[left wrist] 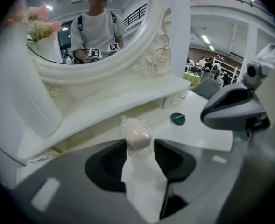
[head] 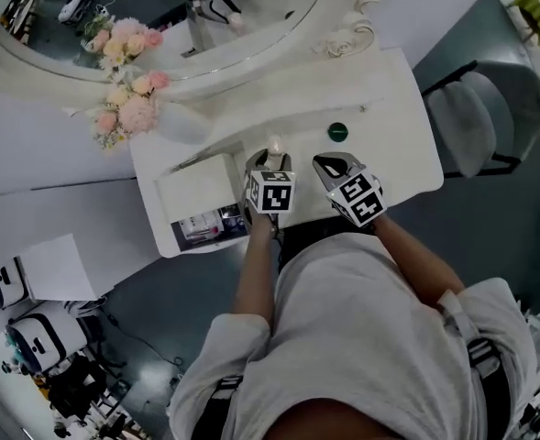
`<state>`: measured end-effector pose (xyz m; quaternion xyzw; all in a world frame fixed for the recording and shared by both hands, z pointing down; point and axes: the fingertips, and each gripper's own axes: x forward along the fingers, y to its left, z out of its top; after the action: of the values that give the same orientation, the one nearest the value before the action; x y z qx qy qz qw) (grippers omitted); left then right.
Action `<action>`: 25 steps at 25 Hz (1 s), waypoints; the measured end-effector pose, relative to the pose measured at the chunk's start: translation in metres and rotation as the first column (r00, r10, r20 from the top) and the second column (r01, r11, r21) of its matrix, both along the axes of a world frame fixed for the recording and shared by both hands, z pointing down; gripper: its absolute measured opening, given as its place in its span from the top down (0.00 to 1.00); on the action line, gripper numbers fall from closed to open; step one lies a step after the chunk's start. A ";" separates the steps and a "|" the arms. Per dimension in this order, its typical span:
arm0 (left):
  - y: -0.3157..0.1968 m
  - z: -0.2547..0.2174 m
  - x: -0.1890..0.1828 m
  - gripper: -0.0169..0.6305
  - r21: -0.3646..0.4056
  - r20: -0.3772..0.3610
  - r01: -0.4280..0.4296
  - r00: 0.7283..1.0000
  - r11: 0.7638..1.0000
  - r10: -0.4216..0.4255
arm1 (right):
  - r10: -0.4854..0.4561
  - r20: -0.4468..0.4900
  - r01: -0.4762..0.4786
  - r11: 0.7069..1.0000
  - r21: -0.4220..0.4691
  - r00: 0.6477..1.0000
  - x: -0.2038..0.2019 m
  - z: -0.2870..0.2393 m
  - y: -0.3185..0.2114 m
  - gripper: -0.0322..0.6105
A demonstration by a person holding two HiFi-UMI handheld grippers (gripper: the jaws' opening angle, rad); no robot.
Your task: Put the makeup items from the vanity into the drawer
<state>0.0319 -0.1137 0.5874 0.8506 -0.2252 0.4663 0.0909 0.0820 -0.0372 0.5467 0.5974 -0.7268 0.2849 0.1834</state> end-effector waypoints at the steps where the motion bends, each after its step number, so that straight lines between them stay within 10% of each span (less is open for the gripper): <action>1: 0.000 -0.004 -0.004 0.69 0.006 -0.003 0.011 1.000 1.000 -0.011 | -0.013 0.002 0.013 1.000 0.005 1.000 -0.003 -0.001 -0.004 0.95; 12: -0.003 -0.037 -0.048 0.69 0.066 -0.057 0.171 0.984 0.983 -0.168 | -0.171 0.022 0.170 0.984 0.051 0.985 -0.044 -0.012 -0.040 0.95; 25: 0.007 -0.063 -0.153 0.69 0.048 -0.154 0.425 0.897 0.904 -0.414 | -0.434 0.036 0.431 0.900 0.068 0.900 -0.150 -0.016 -0.066 0.95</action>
<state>-0.1208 -0.1064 0.5245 0.8155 -0.4151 0.3654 0.1705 -0.0683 -0.1027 0.5311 0.4190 -0.8536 0.2307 0.2063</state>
